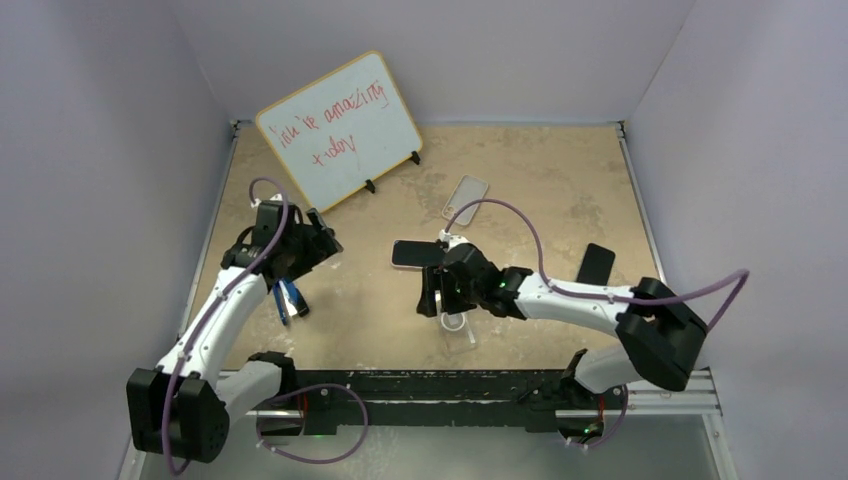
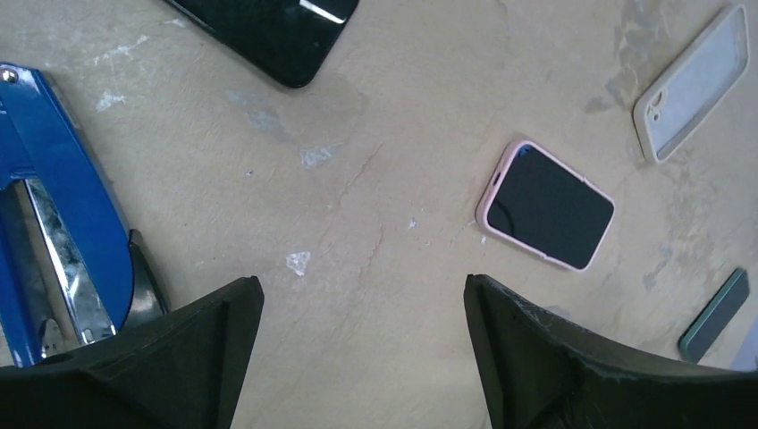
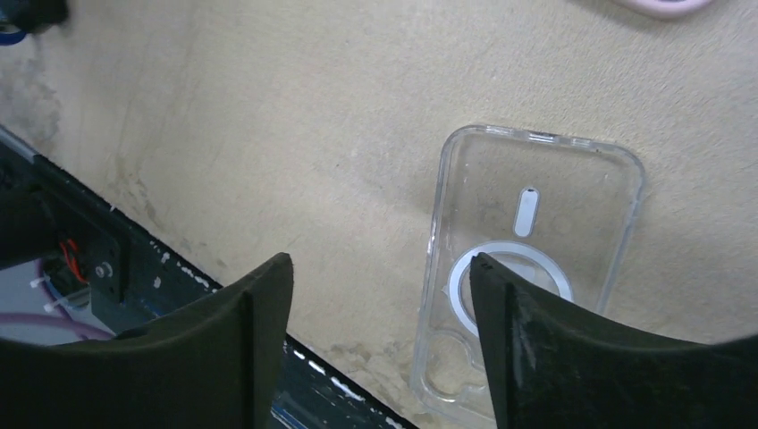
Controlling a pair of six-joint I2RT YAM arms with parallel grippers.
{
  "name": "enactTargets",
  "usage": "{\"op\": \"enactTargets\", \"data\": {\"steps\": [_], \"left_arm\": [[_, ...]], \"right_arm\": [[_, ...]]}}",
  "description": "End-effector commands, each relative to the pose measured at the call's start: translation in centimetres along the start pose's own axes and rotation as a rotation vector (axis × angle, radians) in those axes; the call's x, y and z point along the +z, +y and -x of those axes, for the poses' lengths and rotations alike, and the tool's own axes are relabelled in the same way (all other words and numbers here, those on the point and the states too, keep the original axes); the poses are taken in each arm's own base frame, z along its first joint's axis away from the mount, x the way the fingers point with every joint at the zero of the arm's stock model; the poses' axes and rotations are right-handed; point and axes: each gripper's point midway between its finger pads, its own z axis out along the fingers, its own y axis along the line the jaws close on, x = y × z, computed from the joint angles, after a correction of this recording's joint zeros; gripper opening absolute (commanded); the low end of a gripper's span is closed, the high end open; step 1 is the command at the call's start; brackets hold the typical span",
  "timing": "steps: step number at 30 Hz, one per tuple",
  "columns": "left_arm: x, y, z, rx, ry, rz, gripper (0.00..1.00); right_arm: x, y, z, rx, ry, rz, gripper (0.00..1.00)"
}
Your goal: Put the phone into the phone case
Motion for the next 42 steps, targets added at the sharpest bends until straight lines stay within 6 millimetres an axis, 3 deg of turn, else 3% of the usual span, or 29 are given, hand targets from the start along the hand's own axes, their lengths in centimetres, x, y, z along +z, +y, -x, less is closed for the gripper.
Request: {"op": "enactTargets", "data": {"steps": [1,6,13,28,42], "left_arm": [[1.3,-0.7,2.0,-0.219,-0.041,0.017,0.85],[2.5,1.8,4.4,-0.342,-0.108,0.254,0.85],[4.5,2.9,7.8,-0.488,-0.224,0.400,0.85],[10.7,5.1,7.4,-0.556,-0.155,0.611,0.84],[13.9,6.5,7.2,-0.551,-0.108,0.674,0.85]], "right_arm": [[-2.0,0.7,1.7,-0.019,-0.107,0.043,0.78],[-4.2,1.1,2.5,0.003,-0.182,0.079,0.98],[-6.0,1.8,3.5,0.028,-0.245,0.118,0.99],[-6.5,0.7,2.3,0.057,-0.231,0.097,0.99],[-6.3,0.5,2.5,0.058,-0.227,0.076,0.98]]}}
